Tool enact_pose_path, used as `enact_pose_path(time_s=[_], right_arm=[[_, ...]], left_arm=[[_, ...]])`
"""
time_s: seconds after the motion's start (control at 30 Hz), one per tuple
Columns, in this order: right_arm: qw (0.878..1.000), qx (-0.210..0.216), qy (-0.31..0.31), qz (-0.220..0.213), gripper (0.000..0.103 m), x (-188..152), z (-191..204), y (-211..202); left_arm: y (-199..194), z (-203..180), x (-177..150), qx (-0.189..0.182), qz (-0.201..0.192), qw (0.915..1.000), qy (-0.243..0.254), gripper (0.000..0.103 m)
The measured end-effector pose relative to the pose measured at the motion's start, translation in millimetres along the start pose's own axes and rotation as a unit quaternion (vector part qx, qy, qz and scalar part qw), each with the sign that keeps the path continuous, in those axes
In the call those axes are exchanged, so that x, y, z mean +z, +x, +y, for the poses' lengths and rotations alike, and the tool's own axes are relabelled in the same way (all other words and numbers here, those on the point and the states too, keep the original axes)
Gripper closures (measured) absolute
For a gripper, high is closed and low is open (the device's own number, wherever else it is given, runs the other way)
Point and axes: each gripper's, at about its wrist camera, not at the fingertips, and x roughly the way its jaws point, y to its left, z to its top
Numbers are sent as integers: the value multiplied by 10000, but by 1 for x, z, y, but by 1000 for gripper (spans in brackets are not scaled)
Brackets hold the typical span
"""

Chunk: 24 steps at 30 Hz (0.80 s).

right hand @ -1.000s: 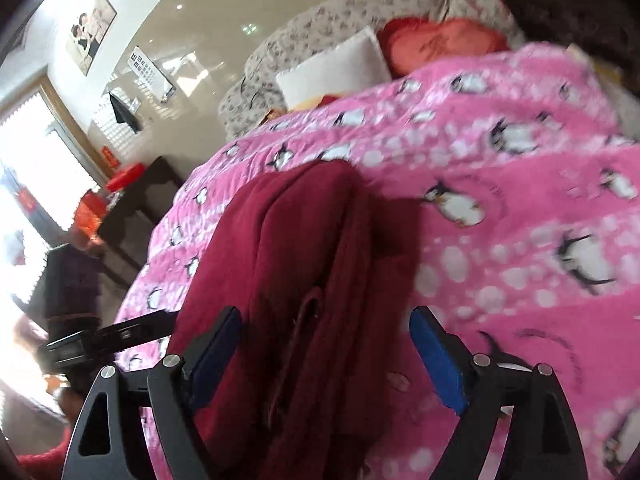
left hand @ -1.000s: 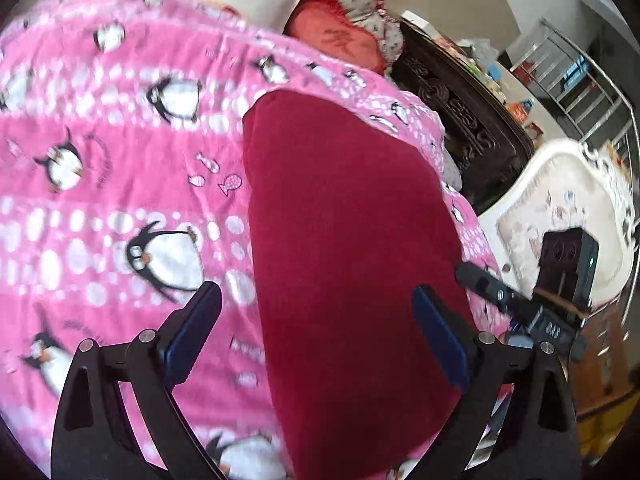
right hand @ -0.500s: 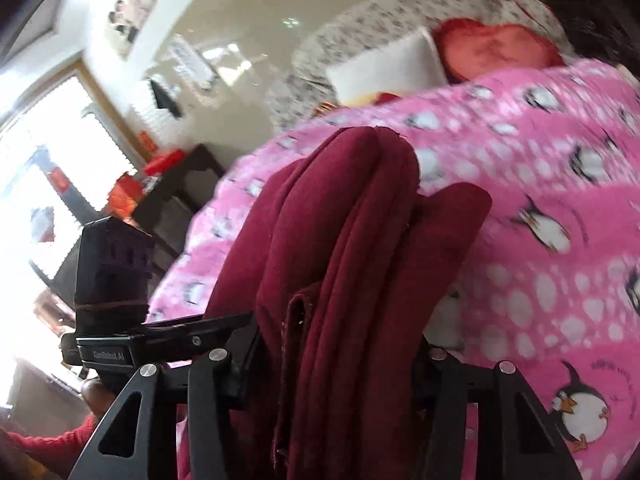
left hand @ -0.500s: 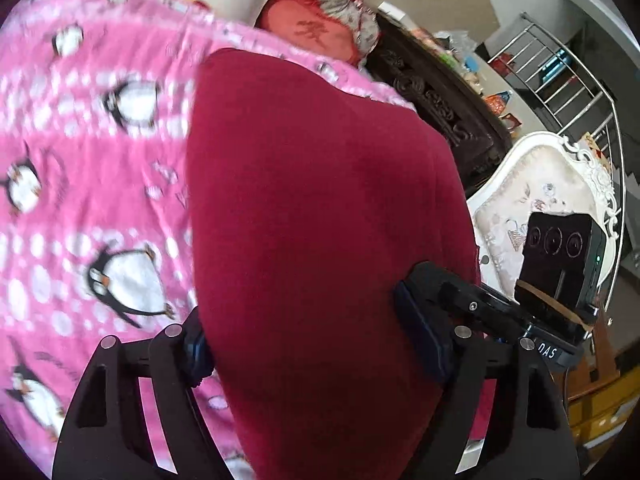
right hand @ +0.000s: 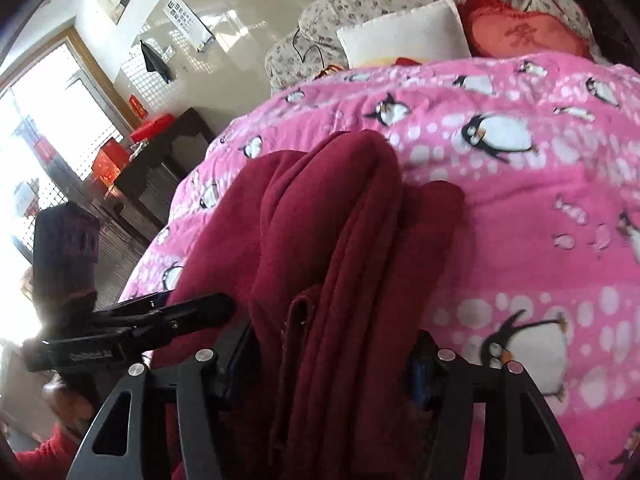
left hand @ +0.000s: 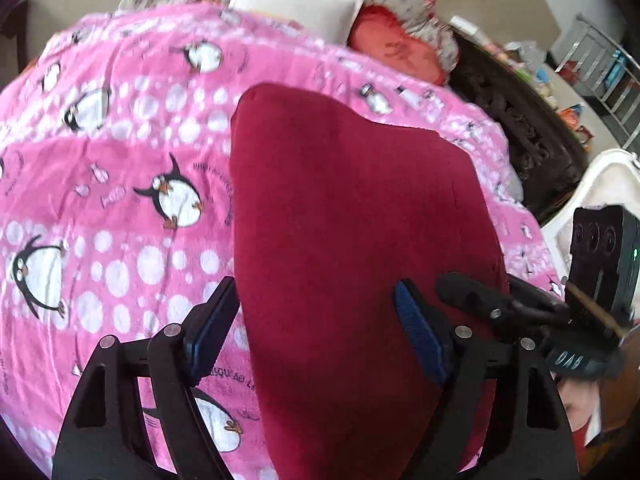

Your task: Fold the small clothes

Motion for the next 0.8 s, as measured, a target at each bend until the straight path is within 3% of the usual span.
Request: enact_pose_path(time_s=[0.2,0.3,0.43,0.53,0.63,0.8], right_arm=[[9945,-854,-551,-260,45,-2,27,-27],[9833,-1443,-930,-601,45,4,39,-34],[9827,-1067,-1471,-351,50,3,55,-21],[9670,-1618,-1955,-210,53,-8,53,-5],[9778,-1397,-1552,-183,53,-9,35,-3],[9854,-982,-1351,-333,53,-25,49,-39]], left_arm=[[-32,-8,-14,560,-647,9957,358,23],[-26,-11,-20,654,-608,9952,393,23],[-9,-17,-24,826,-628,9936,455,23],[-7,-17,-26,818,-672,9936,390,23],[-3,-18,-29,836,-639,9938,365,23],[-8,-21,-31,906,-740,9926,315,23]])
